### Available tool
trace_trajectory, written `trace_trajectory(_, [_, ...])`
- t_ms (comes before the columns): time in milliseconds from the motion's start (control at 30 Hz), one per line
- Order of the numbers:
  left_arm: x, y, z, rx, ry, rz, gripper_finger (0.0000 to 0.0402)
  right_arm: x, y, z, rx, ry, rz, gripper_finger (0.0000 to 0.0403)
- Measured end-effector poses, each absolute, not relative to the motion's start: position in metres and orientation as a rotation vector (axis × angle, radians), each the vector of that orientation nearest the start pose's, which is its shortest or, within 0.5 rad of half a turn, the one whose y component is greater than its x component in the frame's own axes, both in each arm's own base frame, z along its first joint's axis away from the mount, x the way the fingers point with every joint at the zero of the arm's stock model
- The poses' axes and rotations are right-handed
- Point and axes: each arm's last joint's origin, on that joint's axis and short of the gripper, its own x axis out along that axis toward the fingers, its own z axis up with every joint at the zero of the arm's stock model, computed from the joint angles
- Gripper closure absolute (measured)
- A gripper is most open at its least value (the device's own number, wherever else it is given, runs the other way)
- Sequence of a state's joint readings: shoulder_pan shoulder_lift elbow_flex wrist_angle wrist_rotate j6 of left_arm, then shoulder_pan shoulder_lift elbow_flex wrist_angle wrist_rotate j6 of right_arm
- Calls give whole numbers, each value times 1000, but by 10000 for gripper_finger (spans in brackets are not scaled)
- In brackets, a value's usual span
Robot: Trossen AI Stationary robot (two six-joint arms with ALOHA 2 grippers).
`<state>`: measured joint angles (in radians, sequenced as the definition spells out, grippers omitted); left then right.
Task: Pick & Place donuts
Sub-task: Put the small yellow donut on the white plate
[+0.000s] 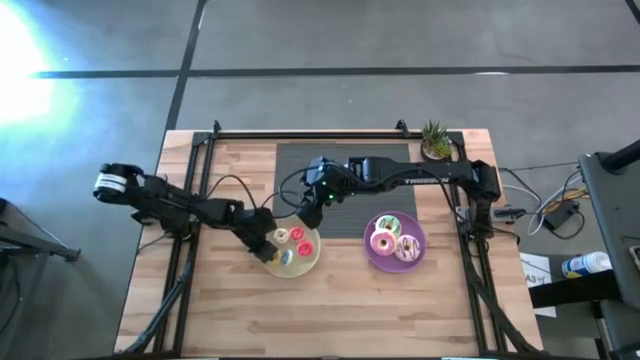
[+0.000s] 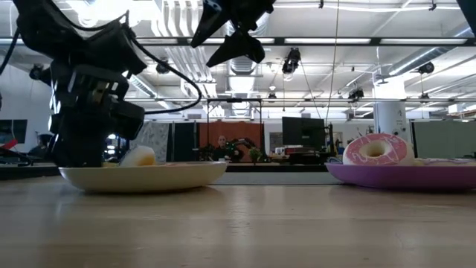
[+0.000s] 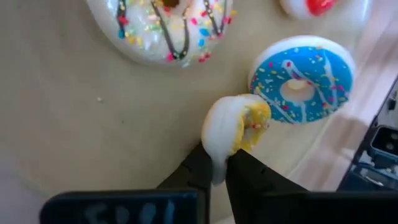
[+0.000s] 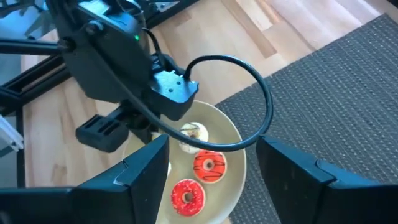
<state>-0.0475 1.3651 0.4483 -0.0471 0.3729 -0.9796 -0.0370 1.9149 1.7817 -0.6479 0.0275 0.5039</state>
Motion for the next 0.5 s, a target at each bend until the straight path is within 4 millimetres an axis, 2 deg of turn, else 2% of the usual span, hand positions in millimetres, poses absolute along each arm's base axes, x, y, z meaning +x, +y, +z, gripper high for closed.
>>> trace_trajectory(267, [218,-19,137,-1016,1011,142,346,428,-17,311,468,751,-254,172])
trace_trajectory(500, [216,-19,140,-1002,995,154,340,428,-17,310,452,758,-249,172])
